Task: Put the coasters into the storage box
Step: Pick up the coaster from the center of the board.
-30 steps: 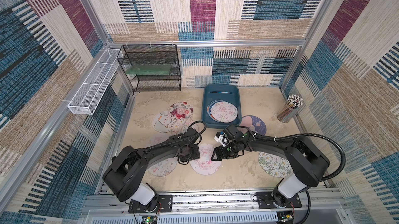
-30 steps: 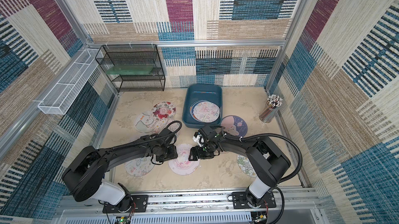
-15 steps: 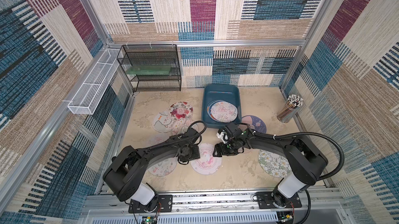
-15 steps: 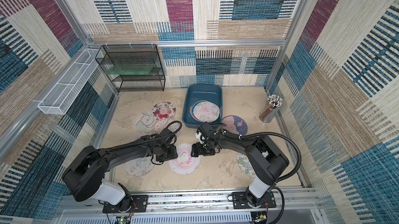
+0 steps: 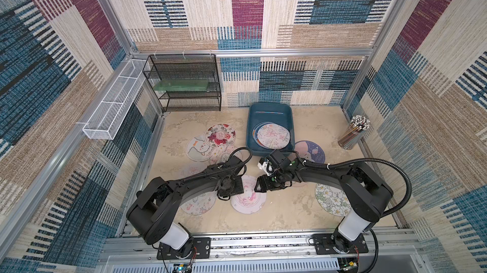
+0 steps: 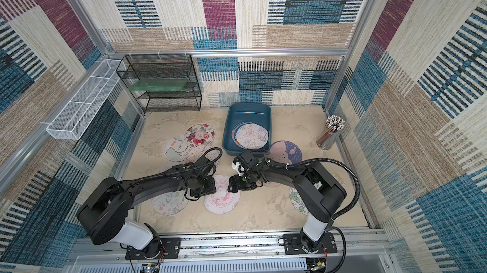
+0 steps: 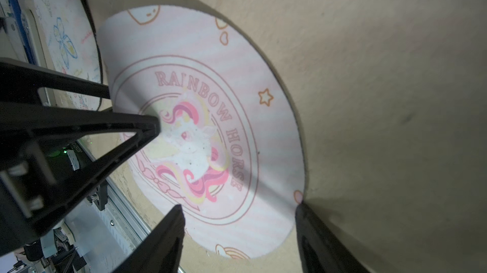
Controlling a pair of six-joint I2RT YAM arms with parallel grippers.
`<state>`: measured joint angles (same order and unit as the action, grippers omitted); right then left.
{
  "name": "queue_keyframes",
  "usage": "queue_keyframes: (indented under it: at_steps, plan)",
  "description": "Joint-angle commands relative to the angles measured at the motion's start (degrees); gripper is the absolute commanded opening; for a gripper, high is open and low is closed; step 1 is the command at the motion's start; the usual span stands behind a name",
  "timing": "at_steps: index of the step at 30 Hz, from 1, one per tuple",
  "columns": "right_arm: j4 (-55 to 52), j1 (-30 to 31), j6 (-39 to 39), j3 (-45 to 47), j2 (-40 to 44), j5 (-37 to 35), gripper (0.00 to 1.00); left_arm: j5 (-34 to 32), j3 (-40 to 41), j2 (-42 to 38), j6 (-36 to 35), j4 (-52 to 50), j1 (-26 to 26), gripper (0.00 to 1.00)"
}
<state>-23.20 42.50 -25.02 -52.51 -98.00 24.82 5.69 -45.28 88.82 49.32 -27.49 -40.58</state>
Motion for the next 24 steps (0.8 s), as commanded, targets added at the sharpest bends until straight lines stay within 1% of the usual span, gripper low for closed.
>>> queue_keyframes:
  at_steps: [1,7,11,17,24]
  plan:
    - [-3.70,0.47,-0.77,0.45,-1.90,-2.11,0.70,5.64,1.60,2.55,0.25,0.81,-0.41,0.53]
    - [-4.29,1.18,-0.65,-1.64,-4.34,-2.78,0.71,5.73,1.46,2.94,0.17,0.94,-0.55,0.52]
    - [-4.46,1.44,-0.66,-1.72,-4.35,-3.45,0.71,5.35,1.47,2.55,0.11,0.54,-0.54,0.48]
    - [-4.49,0.58,-0.41,-0.50,-2.95,-3.73,0.72,3.74,1.21,0.68,0.16,-0.90,-0.54,0.37]
    - [-4.04,-0.39,-0.08,-0.15,-1.47,-3.03,0.74,3.23,-0.05,-0.23,-0.63,-2.00,-0.56,0.20]
